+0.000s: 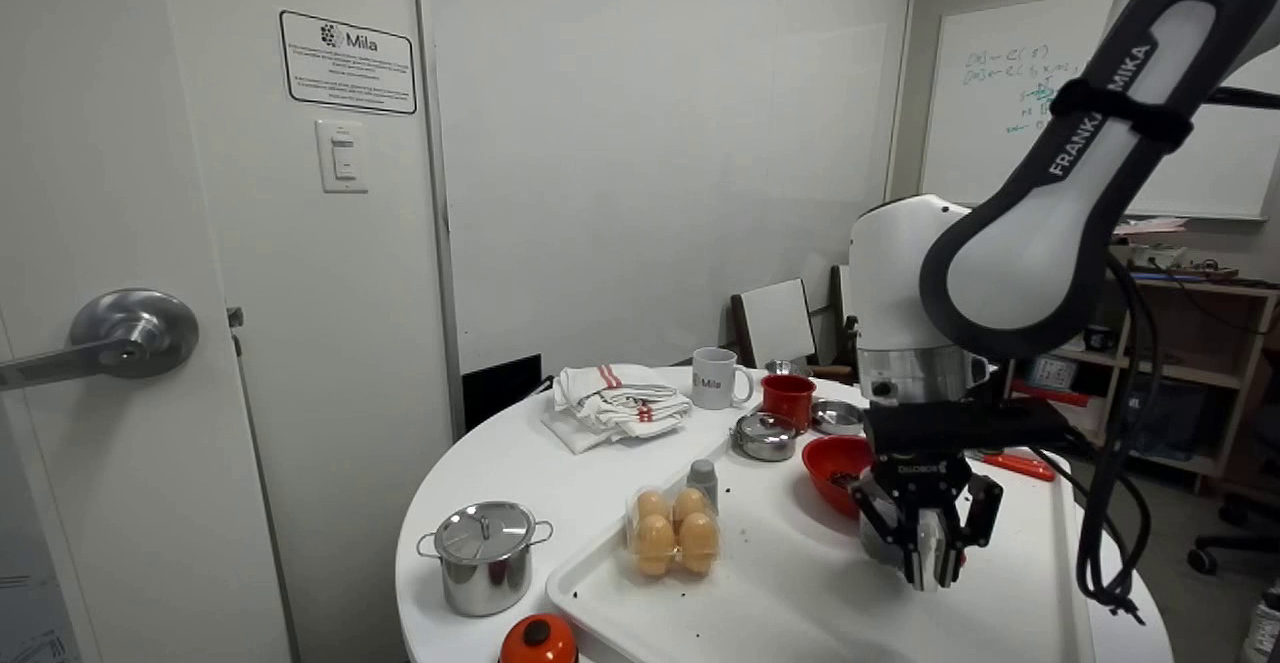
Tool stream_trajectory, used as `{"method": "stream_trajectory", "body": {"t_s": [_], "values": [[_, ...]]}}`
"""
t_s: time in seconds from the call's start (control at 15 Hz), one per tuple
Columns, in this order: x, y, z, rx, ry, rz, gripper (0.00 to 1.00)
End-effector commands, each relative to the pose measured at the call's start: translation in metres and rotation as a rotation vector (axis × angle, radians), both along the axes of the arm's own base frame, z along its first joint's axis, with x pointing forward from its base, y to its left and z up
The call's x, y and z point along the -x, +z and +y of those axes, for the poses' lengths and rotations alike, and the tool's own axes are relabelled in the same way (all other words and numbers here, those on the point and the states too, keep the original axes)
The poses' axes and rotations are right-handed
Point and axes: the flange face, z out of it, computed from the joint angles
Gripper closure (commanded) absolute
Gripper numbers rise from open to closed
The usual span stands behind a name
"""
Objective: Pour the contents of the cup into the bowl
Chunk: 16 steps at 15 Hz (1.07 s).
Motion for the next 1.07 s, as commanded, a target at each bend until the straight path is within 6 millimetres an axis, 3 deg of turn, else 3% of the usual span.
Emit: {"method": "stream_trajectory", "body": {"t_s": [0.0, 0.27, 0.6, 1.0], "values": [[-0.019, 0.035, -0.001, -0.043, 0.038, 0.018, 0.91], [-0.045, 0.055, -0.01, -0.092, 0.052, 0.064, 0.91], [-0.077, 0.062, -0.039, -0.145, -0.031, 0.148, 0.91], [-0.09, 0.058, -0.059, -0.231, -0.121, 0.203, 0.91]]}}
